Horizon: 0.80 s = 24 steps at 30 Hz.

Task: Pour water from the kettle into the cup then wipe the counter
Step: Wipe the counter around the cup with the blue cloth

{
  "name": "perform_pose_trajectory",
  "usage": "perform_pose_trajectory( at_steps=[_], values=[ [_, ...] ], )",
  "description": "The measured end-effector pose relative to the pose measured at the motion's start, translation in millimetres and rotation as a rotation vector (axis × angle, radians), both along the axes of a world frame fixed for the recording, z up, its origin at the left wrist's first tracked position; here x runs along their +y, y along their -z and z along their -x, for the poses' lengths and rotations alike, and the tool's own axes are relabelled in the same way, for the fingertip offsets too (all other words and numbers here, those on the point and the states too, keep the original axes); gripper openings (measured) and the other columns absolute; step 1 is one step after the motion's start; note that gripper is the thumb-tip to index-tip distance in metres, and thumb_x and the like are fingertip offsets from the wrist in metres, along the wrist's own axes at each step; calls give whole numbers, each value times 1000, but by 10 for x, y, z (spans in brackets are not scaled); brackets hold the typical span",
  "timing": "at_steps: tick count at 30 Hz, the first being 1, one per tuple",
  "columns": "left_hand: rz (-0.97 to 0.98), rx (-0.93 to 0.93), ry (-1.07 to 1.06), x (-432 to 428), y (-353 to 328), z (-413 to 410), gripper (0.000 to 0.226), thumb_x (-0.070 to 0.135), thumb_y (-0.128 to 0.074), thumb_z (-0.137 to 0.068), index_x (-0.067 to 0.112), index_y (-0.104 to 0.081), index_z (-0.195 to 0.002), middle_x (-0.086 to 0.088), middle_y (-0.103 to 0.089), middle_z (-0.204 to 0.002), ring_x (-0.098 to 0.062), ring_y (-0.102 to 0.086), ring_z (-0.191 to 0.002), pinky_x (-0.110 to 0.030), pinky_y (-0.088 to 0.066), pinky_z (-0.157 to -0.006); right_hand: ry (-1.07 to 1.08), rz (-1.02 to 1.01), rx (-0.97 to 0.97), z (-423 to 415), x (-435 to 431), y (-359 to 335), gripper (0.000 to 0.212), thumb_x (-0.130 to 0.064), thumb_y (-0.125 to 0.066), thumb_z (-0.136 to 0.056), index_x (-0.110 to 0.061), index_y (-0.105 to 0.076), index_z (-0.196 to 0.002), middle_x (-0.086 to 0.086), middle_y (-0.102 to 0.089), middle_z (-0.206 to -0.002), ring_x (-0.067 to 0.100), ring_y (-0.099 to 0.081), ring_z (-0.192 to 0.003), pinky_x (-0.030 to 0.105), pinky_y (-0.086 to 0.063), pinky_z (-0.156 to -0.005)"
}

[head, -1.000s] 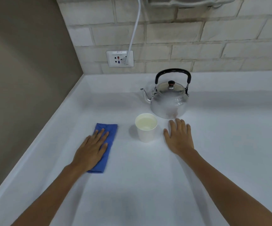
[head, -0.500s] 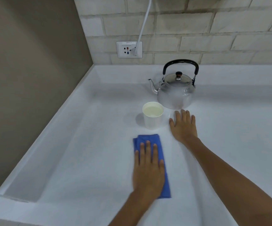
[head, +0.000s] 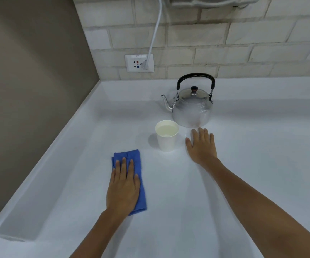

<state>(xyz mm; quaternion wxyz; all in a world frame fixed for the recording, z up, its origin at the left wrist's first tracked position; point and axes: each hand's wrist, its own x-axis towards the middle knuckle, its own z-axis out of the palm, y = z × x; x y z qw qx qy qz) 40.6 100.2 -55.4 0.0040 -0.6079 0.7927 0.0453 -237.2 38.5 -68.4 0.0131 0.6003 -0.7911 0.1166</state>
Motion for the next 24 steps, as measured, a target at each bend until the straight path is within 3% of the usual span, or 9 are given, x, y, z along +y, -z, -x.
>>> perform_pose_trajectory(
  at_steps=[2, 6, 8, 10, 11, 13, 17, 21, 24],
  values=[
    [9, 13, 4, 127, 13, 260, 58, 39, -2, -95, 9, 0, -145, -17, -2, -156, -34, 0, -144, -40, -6, -118, -2, 1, 3, 8, -8, 10, 48, -36, -31, -94, -7, -31, -133, 18, -32, -143, 33, -22, -136, 49, -18, -113],
    [119, 99, 94, 428, -38, 884, 51, 31, -30, -89, 8, -48, -131, -20, -50, -136, -36, -46, -126, -45, -43, -100, -5, -14, -23, 37, -19, 9, 50, -38, -31, -95, -8, -30, -134, 18, -29, -147, 33, -19, -138, 49, -16, -114],
    [88, 117, 155, 547, -70, 1173, 51, 34, -33, -92, 11, -37, -138, -18, -39, -144, -34, -36, -133, -45, -34, -108, -21, -30, -71, 57, -9, -14, 50, -38, -32, -95, -8, -30, -135, 18, -27, -148, 32, -17, -139, 48, -14, -115],
    [60, 123, 212, 581, -31, 1388, 57, 38, -28, -96, 12, -12, -144, -17, -14, -153, -33, -9, -142, -43, -6, -117, -42, -26, -173, 84, 10, -86, 48, -35, -35, -96, -8, -32, -136, 17, -28, -148, 32, -18, -139, 46, -13, -115],
    [16, 122, 241, 573, -16, 1439, 58, 39, -22, -97, 13, 0, -145, -16, 1, -155, -32, 6, -142, -43, 10, -115, -38, -12, -257, 88, 30, -154, 47, -31, -37, -96, -7, -33, -135, 17, -30, -147, 31, -21, -138, 44, -15, -115],
    [-59, 214, 275, 509, -1, 1394, 58, 41, -17, -97, 19, 7, -145, -7, 15, -155, -26, 22, -140, -42, 21, -109, 10, 57, -395, 80, 120, -307, 44, -21, -42, -95, -2, -36, -134, 20, -37, -143, 32, -29, -134, 44, -21, -113],
    [4, 497, 143, 91, -44, 782, 51, 40, -23, -97, 29, -9, -145, 4, 4, -157, -14, 8, -144, -26, 10, -112, 19, 140, -356, -204, 595, -451, 44, -14, -43, -92, 0, -36, -134, 20, -38, -142, 33, -28, -135, 45, -22, -114],
    [60, 351, -67, -545, -72, 197, 53, 34, -27, -98, 18, -12, -146, -9, -2, -158, -25, 0, -145, -37, -4, -118, -137, -49, -223, -903, 1071, -259, 54, -32, -29, -97, -9, -17, -144, 12, -14, -156, 28, -7, -144, 39, -5, -119],
    [31, 224, -123, -802, 16, 81, 56, 36, -22, -98, 14, -5, -146, -11, 0, -157, -28, 1, -145, -41, -6, -119, -58, -77, -19, -1108, 1239, -255, 55, -36, -20, -93, -8, -38, -137, 13, -41, -145, 27, -36, -134, 41, -30, -113]
  ],
)
